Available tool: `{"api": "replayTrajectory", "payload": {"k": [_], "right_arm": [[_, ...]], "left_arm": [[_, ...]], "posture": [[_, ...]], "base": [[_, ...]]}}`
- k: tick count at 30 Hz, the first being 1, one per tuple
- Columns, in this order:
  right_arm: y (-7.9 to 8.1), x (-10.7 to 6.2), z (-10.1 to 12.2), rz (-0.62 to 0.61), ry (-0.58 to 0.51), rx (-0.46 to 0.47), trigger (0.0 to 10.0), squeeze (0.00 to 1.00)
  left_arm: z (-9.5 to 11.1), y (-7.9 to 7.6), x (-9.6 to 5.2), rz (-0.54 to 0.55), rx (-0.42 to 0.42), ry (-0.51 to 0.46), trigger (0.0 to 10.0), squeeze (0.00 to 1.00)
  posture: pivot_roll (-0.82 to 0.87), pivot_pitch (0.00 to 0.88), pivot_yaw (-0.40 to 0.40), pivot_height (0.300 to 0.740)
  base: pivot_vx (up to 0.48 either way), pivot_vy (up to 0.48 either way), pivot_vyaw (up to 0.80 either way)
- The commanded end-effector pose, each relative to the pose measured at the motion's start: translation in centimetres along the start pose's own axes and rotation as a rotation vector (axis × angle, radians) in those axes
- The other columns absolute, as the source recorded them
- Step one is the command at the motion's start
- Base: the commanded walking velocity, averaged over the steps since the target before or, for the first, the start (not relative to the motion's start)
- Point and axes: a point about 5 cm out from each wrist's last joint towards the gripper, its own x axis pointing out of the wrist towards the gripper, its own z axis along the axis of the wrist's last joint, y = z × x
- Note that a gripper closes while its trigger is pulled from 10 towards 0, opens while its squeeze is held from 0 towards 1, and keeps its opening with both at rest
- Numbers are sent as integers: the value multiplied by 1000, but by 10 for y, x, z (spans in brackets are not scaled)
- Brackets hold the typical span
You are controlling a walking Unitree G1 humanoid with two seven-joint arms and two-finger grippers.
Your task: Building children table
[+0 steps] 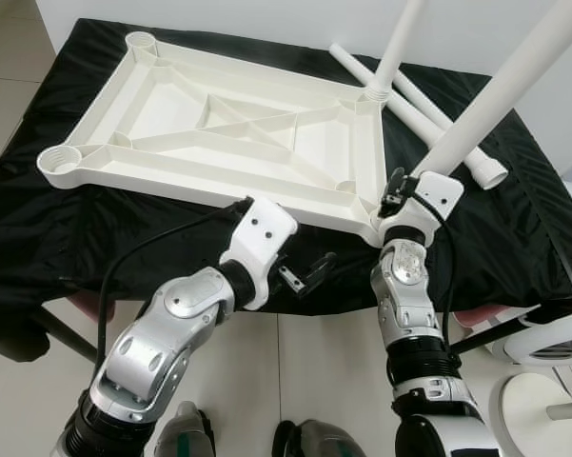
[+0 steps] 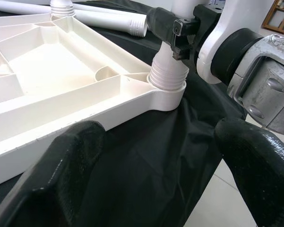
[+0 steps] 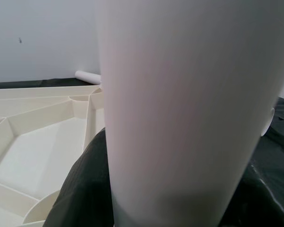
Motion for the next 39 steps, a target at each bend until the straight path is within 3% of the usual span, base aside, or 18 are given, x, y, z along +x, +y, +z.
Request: {"api": "replayTrajectory", "payload": {"k": [1, 10, 21, 32, 39], "right_arm": [[-11, -8, -27, -31, 146, -18, 10000, 0], [-9, 7, -17, -6, 185, 46, 10000, 0], [-23, 21, -24, -26, 295, -10, 10000, 0], [-24, 22, -21, 21, 273, -60, 10000, 0], [-33, 8, -31, 58, 258, -75, 10000, 0]], "left_arm": [[0, -2, 2, 0, 2, -2, 10000, 0], [-1, -2, 2, -8, 6, 1, 10000, 0], [-1, -4, 2, -16, 6, 1, 10000, 0], [-1, -4, 3, -10, 6, 1, 10000, 0], [-1, -3, 2, -5, 4, 0, 10000, 0]], "posture": [[129, 80, -113, 740], [125, 71, -107, 740], [122, 75, -108, 740], [120, 77, -111, 740], [116, 82, -111, 740]], "base": [[0, 0, 0], [0, 0, 0], [0, 0, 0], [0, 0, 0], [0, 0, 0]]}}
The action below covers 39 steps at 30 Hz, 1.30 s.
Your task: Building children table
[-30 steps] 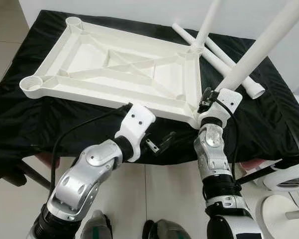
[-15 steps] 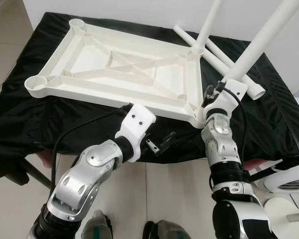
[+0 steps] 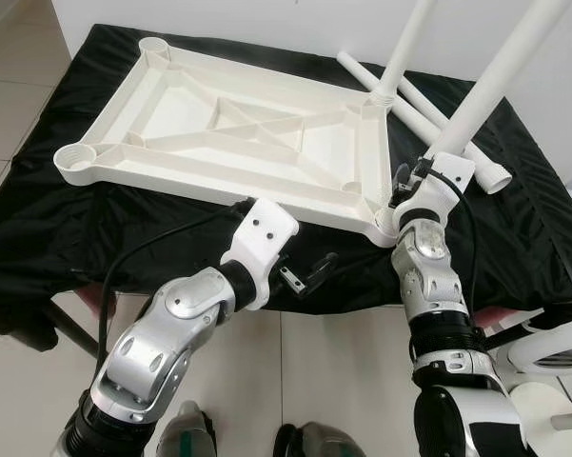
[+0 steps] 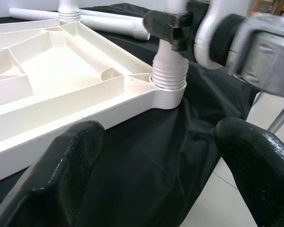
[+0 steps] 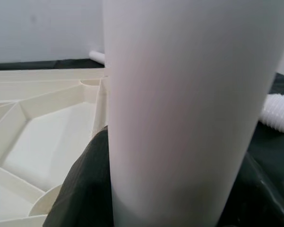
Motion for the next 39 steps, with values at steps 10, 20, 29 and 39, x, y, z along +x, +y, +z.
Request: {"api": "replayTrajectory", "payload": {"k": [10, 20, 29, 39], "right_arm": [[-30, -21, -55, -18, 189, -63, 10000, 0], [-42, -22, -68, -44, 255, -64, 10000, 0], [-26, -12, -31, 94, 47, 26, 10000, 0], [-11, 0, 33, 208, -207, 83, 10000, 0]], "left_arm": [[0, -2, 1, -3, -5, 3, 10000, 0], [0, -1, 1, -5, -5, 3, 10000, 0], [0, 0, 1, -1, 1, 8, 10000, 0], [0, 2, 2, -2, 13, 13, 10000, 0]], "posture": [[111, 95, -104, 740], [109, 98, -99, 740], [111, 100, -102, 740], [107, 96, -101, 740]], "base": [[0, 0, 0], [0, 0, 0], [0, 0, 0], [0, 0, 0]]}}
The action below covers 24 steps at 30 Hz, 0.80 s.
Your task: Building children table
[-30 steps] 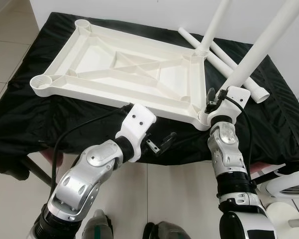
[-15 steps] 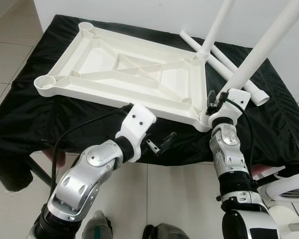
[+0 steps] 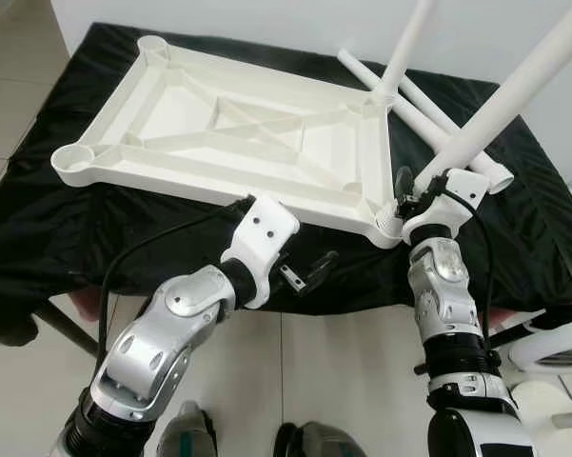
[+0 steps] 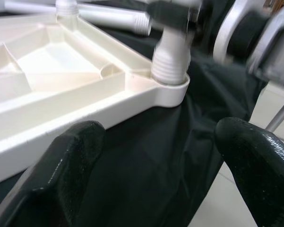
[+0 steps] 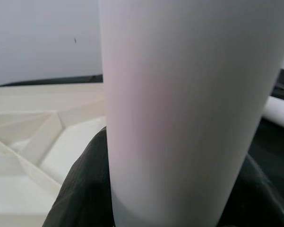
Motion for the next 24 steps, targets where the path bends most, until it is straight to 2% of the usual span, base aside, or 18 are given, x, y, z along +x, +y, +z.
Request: {"api": "replayTrajectory", "payload": {"k": [1, 5, 10, 13, 14, 21, 24], "right_arm": [[0, 8, 21, 19, -76, 4, 10000, 0], [8, 19, 48, 76, -157, 27, 10000, 0], [15, 24, 57, 141, -168, 37, 10000, 0], [18, 24, 54, 192, -139, 31, 10000, 0], [18, 25, 46, 218, -80, 6, 10000, 0], [17, 25, 31, 250, 47, -16, 10000, 0], [23, 24, 27, 310, 95, -23, 10000, 0]], "left_arm": [[0, 0, 2, -5, 10, 7, 10000, 0], [0, 2, 3, -9, 19, 6, 10000, 0], [2, 4, 4, -12, 33, 0, 10000, 0], [7, 11, 6, 3, 50, -18, 10000, 0], [12, 17, 7, 13, 71, -30, 10000, 0], [19, 25, 10, 24, 117, -46, 10000, 0], [32, 32, 19, 71, 167, -94, 10000, 0]], "posture": [[106, 94, -101, 740], [105, 93, -103, 740], [111, 90, -110, 740], [116, 86, -116, 740], [123, 83, -122, 740], [128, 74, -130, 740], [135, 60, -144, 740]], "base": [[0, 0, 0], [0, 0, 0], [0, 0, 0], [0, 0, 0], [0, 0, 0], [0, 0, 0], [0, 0, 0]]}}
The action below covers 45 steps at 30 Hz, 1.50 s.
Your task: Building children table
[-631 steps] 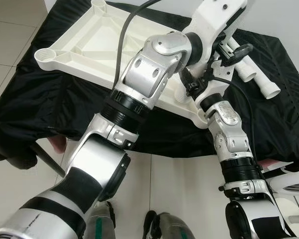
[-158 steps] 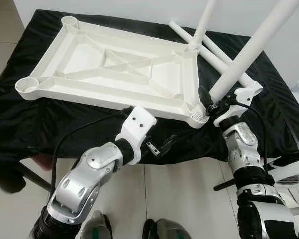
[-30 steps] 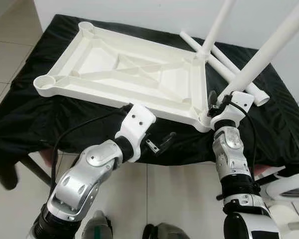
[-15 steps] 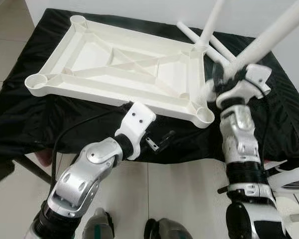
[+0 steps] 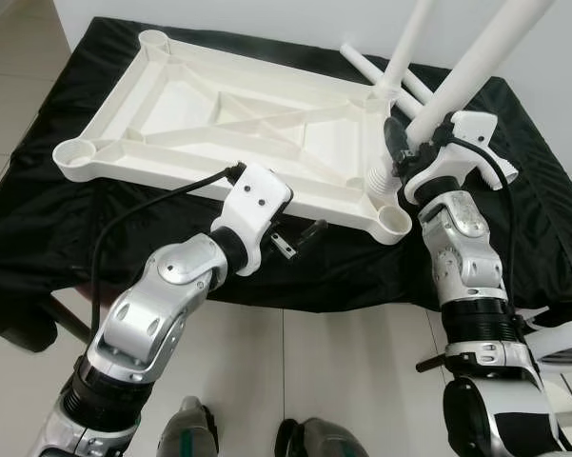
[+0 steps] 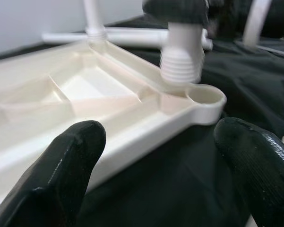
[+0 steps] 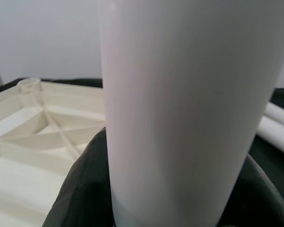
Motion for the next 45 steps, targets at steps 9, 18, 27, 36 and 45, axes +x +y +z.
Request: {"api": "replayTrajectory", "payload": {"k": [9, 18, 27, 36, 45], "right_arm": [[19, 3, -3, 179, 51, -15, 10000, 0], [25, 0, -6, 306, 70, -68, 10000, 0], [23, -8, -9, 456, 117, -107, 10000, 0], [26, -20, -12, 580, 146, -140, 10000, 0], [21, -26, -11, 617, 168, -167, 10000, 0]], "left_arm": [[44, -1, 25, -6, 10, -178, 10000, 0], [67, -2, 30, -134, -99, -271, 10000, 0], [88, 5, 36, -256, -95, -317, 10000, 0], [105, 10, 39, -334, -102, -348, 10000, 0], [113, 7, 48, -403, -99, -325, 10000, 0]], "posture": [[155, 43, -168, 740], [155, 23, -164, 740], [142, 25, -146, 740], [108, 30, -121, 740], [85, 32, -98, 740]], "base": [[0, 0, 0], [0, 0, 0], [0, 0, 0], [0, 0, 0], [0, 0, 0]]}}
